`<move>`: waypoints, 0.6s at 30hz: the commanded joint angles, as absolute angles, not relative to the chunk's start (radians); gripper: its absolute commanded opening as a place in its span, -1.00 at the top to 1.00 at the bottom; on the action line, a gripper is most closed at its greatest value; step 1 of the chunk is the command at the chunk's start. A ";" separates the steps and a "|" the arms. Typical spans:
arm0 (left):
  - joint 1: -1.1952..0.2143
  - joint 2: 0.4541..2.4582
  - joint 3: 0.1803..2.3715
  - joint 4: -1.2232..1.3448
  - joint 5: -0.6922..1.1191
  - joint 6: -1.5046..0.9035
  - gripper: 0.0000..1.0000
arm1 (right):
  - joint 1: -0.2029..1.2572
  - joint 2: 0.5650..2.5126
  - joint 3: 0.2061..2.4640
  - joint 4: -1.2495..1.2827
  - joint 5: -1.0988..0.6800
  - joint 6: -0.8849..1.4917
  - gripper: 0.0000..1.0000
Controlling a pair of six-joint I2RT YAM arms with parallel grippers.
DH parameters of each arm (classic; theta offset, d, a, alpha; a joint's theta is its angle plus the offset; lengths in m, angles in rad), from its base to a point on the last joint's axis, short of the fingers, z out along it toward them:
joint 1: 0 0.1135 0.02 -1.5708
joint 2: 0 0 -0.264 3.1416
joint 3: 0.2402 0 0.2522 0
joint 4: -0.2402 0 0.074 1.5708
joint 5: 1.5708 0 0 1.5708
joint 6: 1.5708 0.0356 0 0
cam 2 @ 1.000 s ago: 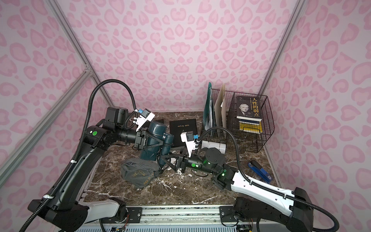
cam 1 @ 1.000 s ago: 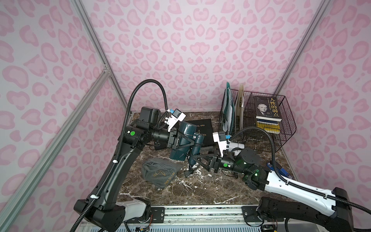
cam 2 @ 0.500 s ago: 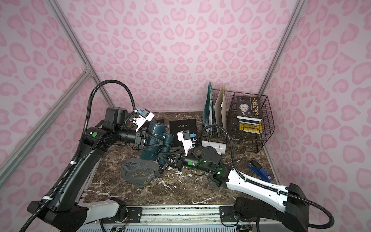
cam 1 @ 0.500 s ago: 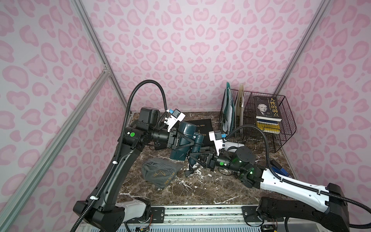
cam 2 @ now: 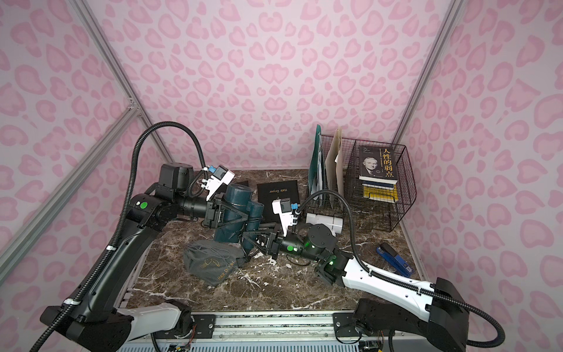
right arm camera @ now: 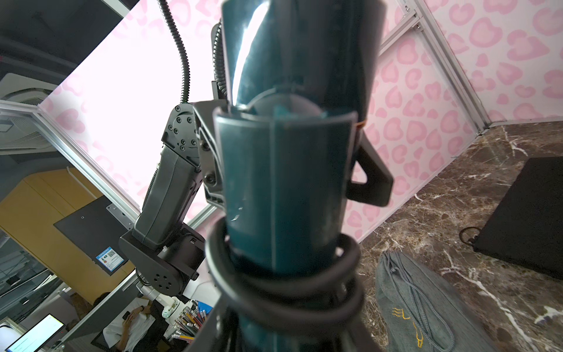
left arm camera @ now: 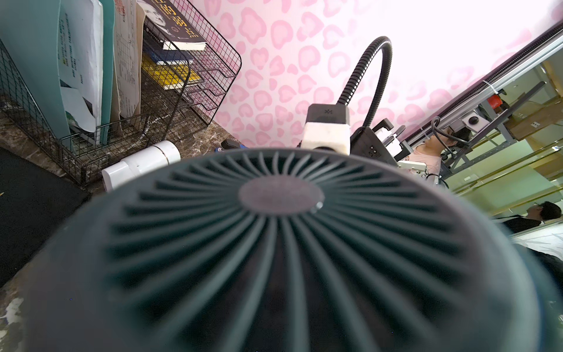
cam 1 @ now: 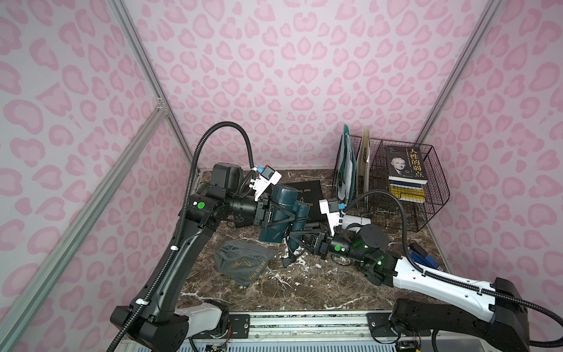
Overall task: Pack away hair dryers
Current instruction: Adjust the hair dryer.
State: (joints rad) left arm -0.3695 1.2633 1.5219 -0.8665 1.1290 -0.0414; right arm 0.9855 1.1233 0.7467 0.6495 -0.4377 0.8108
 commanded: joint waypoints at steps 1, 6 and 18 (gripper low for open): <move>-0.370 1.258 1.546 -0.904 1.154 0.000 -0.60 | 0.975 1.120 0.726 0.729 -0.393 0.849 1.00; -0.370 1.261 1.551 -0.910 1.137 0.008 -0.71 | 0.972 1.129 0.713 0.795 -0.423 0.875 1.00; -0.368 1.282 1.729 -1.018 1.012 0.097 -0.99 | 0.938 1.083 0.658 0.804 -0.392 0.900 1.00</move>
